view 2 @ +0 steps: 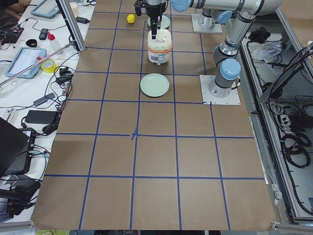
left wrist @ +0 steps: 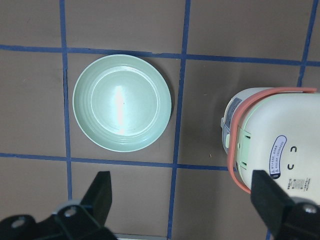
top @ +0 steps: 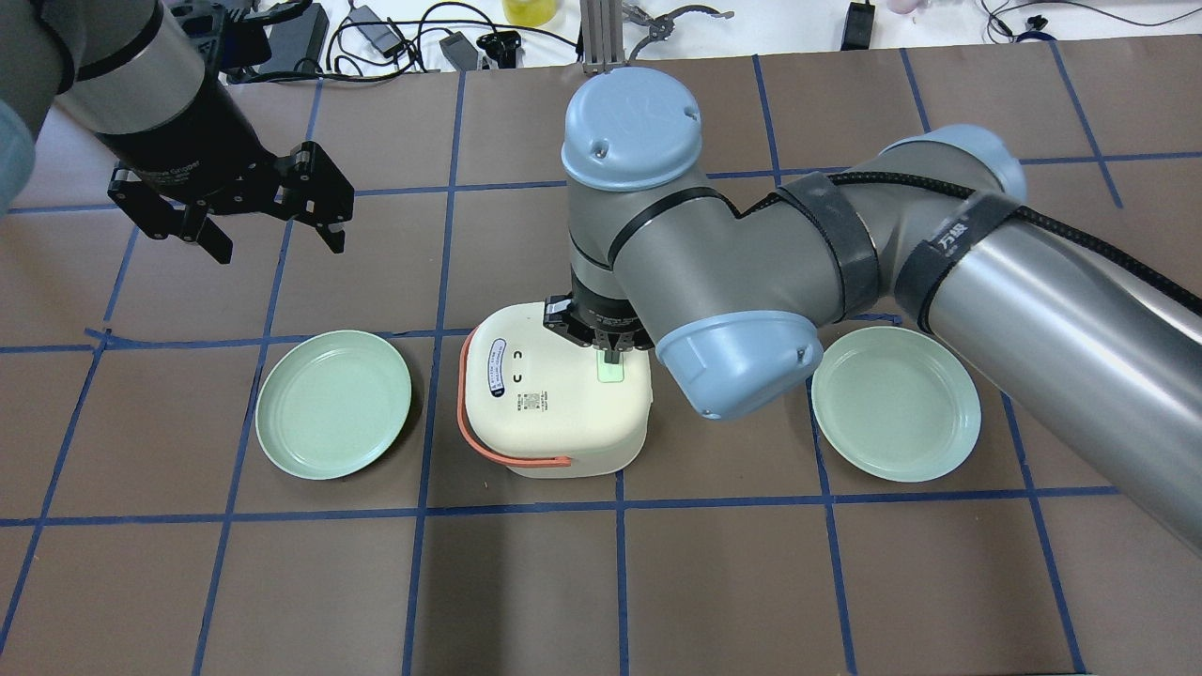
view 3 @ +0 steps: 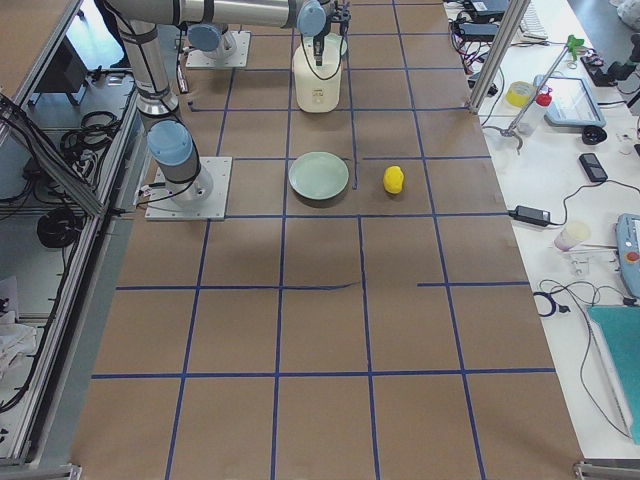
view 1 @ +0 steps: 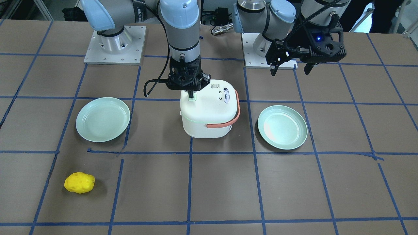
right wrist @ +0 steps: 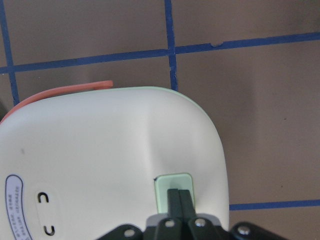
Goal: Press rice cooker button
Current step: 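Press down on the green lid button with the closed right gripper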
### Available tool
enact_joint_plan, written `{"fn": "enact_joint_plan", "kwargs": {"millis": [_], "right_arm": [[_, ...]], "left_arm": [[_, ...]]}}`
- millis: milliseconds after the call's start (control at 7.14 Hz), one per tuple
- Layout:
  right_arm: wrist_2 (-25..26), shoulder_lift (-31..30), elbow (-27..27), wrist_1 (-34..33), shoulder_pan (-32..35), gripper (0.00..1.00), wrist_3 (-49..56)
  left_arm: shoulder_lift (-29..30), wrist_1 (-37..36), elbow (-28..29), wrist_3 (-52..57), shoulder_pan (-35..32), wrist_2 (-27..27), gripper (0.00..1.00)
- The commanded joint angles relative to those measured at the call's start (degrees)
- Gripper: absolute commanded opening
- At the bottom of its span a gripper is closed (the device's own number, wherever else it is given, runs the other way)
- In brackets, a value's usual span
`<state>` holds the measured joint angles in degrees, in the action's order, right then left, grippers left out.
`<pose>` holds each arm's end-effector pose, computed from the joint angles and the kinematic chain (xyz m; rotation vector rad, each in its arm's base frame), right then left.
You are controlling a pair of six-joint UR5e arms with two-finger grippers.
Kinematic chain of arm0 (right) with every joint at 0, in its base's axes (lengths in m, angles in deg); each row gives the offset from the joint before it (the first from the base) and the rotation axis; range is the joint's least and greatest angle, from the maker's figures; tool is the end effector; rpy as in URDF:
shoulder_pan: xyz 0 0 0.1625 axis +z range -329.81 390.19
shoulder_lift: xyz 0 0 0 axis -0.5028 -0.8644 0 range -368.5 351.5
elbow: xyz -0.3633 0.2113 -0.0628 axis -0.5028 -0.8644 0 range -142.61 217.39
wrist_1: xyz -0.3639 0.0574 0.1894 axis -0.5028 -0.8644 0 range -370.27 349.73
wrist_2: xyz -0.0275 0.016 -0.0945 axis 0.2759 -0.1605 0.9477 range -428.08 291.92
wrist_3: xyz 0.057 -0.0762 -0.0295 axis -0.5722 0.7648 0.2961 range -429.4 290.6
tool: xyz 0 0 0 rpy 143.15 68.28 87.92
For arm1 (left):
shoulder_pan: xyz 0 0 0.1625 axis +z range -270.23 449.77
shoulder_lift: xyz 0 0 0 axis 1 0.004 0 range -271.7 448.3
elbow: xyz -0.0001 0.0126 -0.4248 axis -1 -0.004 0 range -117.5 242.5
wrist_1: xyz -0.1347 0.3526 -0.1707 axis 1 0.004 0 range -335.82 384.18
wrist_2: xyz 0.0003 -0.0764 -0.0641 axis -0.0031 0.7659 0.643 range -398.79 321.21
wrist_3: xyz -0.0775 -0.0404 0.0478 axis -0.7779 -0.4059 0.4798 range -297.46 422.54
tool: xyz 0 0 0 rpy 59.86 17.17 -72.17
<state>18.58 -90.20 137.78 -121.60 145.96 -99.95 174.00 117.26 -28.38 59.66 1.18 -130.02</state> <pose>0.3588 -0.4230 0.3625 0.1258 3.0659 -0.0196 -0.1198 -0.4630 0.5107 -0.1169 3.1180 -0.0098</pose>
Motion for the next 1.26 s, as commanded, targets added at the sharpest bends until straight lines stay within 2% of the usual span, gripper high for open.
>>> {"fn": "enact_joint_plan", "kwargs": {"millis": [0,1120], "right_arm": [[0.09,0.14,0.50,-0.47,0.06,0.05,0.05],[0.17,0.14,0.50,-0.56,0.06,0.07,1.11]], "left_arm": [[0.00,0.00,0.00,0.06,0.00,0.00,1.00],[0.00,0.00,0.00,-0.03,0.00,0.00,1.00]]}}
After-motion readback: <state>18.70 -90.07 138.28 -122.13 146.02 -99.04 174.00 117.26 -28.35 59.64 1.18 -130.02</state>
